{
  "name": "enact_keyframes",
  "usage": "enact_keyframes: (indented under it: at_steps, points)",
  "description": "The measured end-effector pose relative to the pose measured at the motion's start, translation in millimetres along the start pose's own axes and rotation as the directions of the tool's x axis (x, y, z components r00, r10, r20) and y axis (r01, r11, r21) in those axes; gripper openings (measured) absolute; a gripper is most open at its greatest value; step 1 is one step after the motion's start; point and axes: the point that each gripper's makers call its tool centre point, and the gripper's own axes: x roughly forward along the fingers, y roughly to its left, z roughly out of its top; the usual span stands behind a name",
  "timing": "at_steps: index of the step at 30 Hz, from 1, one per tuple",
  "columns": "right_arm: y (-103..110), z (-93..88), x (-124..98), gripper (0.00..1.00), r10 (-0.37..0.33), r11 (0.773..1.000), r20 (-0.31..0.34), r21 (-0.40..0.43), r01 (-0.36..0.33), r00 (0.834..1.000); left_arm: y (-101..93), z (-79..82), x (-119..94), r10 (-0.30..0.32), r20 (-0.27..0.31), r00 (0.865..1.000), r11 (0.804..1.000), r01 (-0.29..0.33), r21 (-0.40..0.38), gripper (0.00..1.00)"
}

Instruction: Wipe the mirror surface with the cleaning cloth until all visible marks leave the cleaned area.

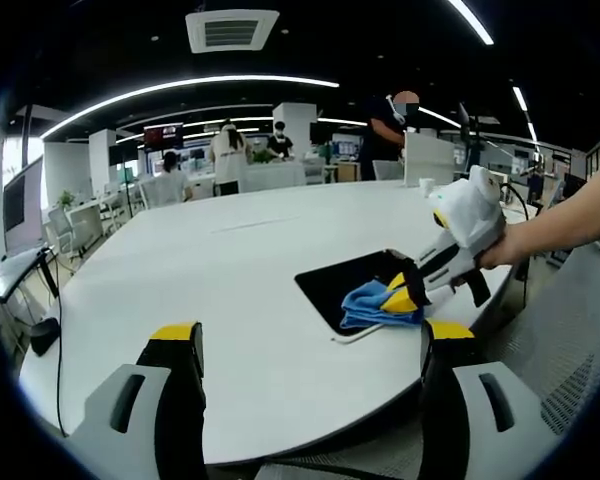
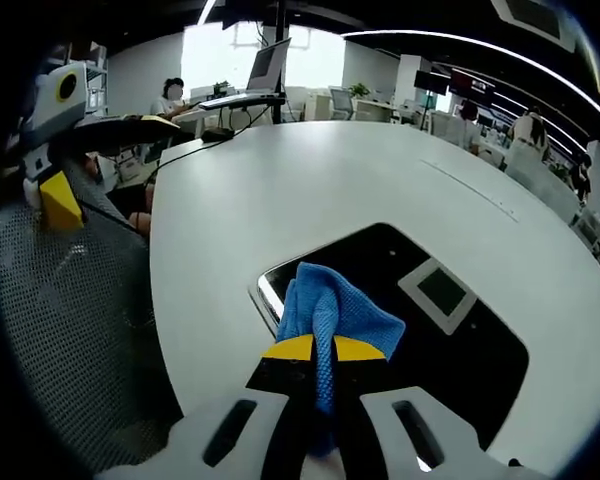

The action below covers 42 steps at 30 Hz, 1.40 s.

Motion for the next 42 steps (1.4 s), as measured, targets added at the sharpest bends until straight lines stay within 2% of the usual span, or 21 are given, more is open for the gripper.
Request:
enact_keyframes:
  at_steps: [29, 42]
  points:
    - [-30, -26.4, -24, 0.00, -0.052, 0.998, -0.028, 0.042, 0.053, 0.998, 0.7, 0.6, 0, 0.000, 0.004, 1.000, 1.000, 0.000, -0.001, 0.87]
    - [-30, -26.8, -23, 0.00, -0.050, 0.998, -0.029, 0.042, 0.052, 0.998, 1.0, 0.1, 0, -0.001, 0.002, 1.000, 1.000, 0.001, 0.000, 0.87]
